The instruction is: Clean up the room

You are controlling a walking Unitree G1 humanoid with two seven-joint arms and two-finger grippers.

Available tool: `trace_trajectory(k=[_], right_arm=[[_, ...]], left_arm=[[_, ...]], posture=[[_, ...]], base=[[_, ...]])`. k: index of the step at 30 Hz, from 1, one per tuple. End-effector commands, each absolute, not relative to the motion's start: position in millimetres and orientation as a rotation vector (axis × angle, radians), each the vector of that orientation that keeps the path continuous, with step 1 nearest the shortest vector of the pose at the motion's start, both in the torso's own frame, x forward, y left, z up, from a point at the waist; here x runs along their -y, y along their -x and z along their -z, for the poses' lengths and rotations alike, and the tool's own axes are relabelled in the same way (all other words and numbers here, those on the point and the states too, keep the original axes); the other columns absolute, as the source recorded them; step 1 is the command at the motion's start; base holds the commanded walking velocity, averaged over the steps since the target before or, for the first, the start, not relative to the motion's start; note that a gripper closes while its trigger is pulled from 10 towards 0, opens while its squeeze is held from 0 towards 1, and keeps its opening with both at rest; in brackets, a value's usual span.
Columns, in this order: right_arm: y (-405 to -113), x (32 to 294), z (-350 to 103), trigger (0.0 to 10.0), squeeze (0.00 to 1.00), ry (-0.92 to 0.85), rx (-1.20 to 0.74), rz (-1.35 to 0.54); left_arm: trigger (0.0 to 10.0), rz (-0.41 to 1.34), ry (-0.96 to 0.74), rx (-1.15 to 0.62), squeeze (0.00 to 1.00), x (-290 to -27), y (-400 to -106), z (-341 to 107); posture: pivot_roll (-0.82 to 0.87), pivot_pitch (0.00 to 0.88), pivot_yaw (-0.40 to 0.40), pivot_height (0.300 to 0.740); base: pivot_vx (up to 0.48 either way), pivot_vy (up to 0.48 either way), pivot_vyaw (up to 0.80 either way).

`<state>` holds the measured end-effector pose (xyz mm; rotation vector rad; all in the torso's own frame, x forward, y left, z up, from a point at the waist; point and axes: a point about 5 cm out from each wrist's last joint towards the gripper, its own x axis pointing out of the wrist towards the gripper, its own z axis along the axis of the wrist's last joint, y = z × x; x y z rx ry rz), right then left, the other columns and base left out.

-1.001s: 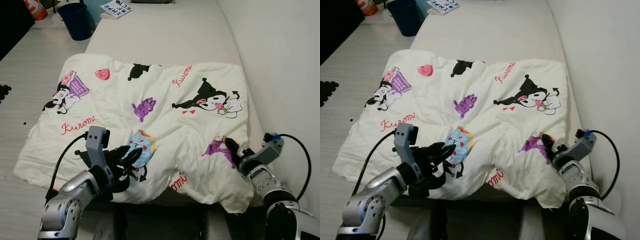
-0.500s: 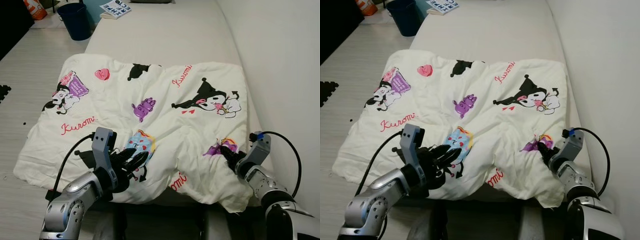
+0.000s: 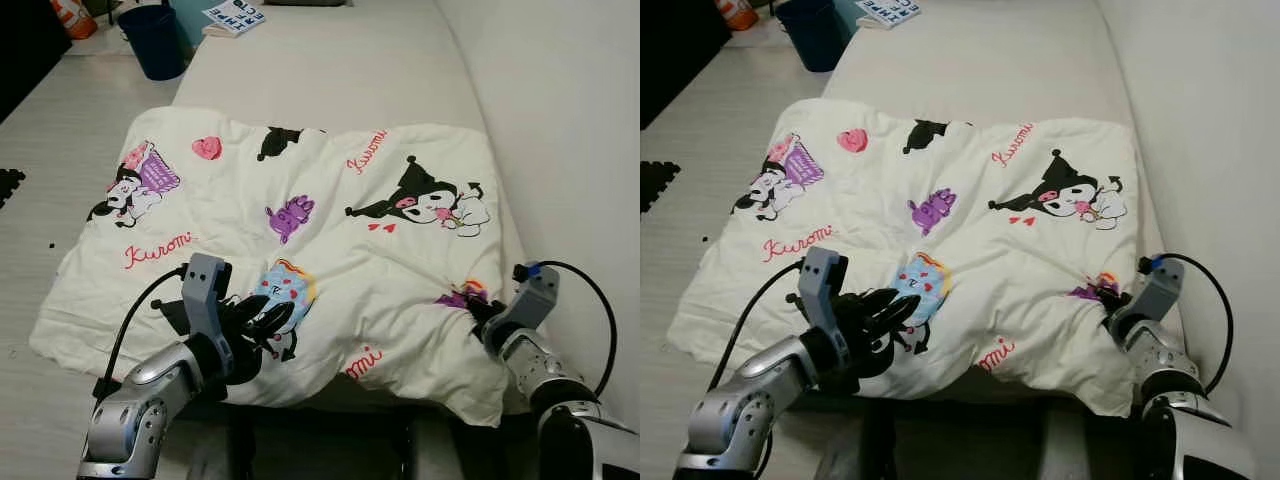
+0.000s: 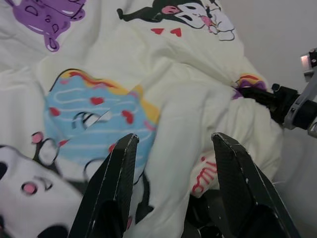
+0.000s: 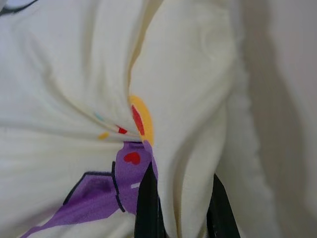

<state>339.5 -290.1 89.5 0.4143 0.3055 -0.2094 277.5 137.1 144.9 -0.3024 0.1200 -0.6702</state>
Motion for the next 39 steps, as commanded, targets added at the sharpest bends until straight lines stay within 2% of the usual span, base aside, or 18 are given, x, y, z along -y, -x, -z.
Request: trace_trajectory(k=[1,7,9,10,17,19,22,28,32,39], right_arm=[[-334,299,-87,0.0,0.00,-0.419,-0.309,0.268],[-329,329,-103,0.0,0.00,-0.356,-0.261,0.426],[-329,329,-103,0.0,0.00,-0.356,-0.261,0.426],[-324,348,-112,0.0,0.00,-0.296,-0.249,0.512],[-311,375,-123,0.0,0.00,-0.221,-0.249,0.627],[-311,375,-123,0.0,0.00,-0.221,-0.249,0.627],[-299,392,-128,0.0,0.00,-0.185,-0.260,0.701],[-290,405,-132,0.0,0.00,-0.166,-0.266,0.771],[-272,426,-138,0.0,0.00,-0.150,-0.262,0.894],[-261,438,-142,0.0,0.00,-0.130,-0.259,0.960]], left_arm=[[10.0,0.651,0.276,-0.143,0.00,-142,-276,-139],[10.0,0.664,0.274,-0.149,0.00,-140,-274,-138],[10.0,0.664,0.274,-0.149,0.00,-140,-274,-138],[10.0,0.673,0.272,-0.152,0.00,-139,-273,-138],[10.0,0.691,0.273,-0.155,0.00,-137,-271,-138],[10.0,0.691,0.273,-0.155,0.00,-137,-271,-138],[10.0,0.699,0.272,-0.159,0.00,-136,-269,-138],[10.0,0.705,0.273,-0.161,0.00,-136,-269,-138],[10.0,0.711,0.275,-0.164,0.00,-135,-267,-138],[10.0,0.714,0.275,-0.167,0.00,-135,-267,-137]], posture=[[0.13,0.263,0.046,0.559],[0.13,0.266,0.048,0.559],[0.13,0.266,0.048,0.559],[0.13,0.266,0.048,0.559],[0.13,0.270,0.050,0.559],[0.13,0.270,0.050,0.559],[0.13,0.271,0.053,0.559],[0.13,0.272,0.053,0.559],[0.12,0.275,0.052,0.559],[0.13,0.277,0.054,0.559]], base=[[0.000,0.000,0.00],[0.000,0.000,0.00],[0.000,0.000,0.00],[0.000,0.000,0.00],[0.000,0.000,0.00],[0.000,0.000,0.00],[0.000,0.000,0.00],[0.000,0.000,0.00],[0.000,0.000,0.00],[0.000,0.000,0.00]])
